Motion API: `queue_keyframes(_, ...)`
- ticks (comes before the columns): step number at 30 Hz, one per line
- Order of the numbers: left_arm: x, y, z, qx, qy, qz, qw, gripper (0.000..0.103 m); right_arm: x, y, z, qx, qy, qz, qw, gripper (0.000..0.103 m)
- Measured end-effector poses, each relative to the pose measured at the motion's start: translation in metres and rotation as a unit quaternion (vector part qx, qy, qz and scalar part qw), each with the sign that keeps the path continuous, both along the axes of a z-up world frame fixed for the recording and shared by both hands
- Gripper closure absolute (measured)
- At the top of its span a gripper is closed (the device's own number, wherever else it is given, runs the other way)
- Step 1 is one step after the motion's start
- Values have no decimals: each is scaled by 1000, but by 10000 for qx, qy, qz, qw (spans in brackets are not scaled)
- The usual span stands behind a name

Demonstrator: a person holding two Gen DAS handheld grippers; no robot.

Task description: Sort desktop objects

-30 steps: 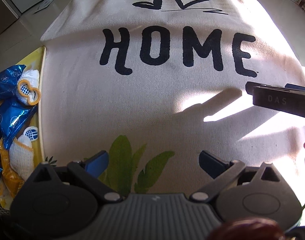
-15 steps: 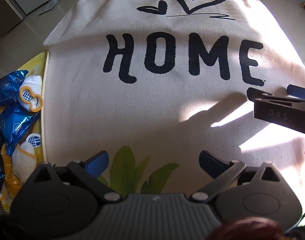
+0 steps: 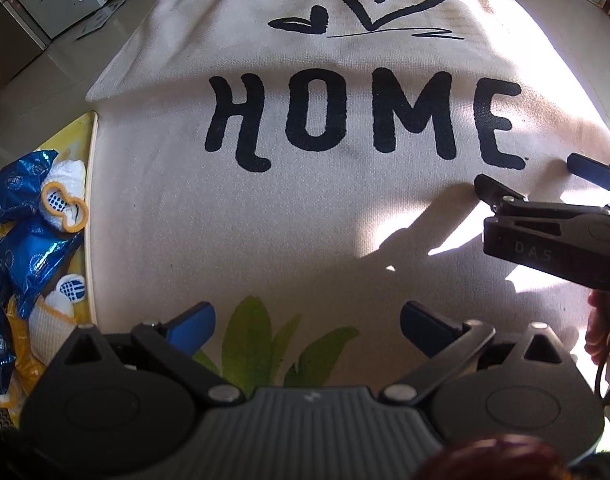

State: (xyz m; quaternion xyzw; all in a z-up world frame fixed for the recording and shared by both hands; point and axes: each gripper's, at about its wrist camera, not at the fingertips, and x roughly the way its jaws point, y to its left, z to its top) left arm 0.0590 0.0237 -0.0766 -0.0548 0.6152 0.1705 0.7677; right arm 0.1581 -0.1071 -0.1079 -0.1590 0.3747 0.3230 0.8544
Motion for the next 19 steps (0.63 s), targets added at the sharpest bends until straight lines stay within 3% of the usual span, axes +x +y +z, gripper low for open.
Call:
queue_keyframes(9,-2,-1,1,55,28,-87,9999,1,-6,-7,-10,459,-508,136,9976,0)
queue_keyframes(19,-10,1,20,88,-186,-156,9997,1,-7,-7,-10,483,-526,138,9974,0)
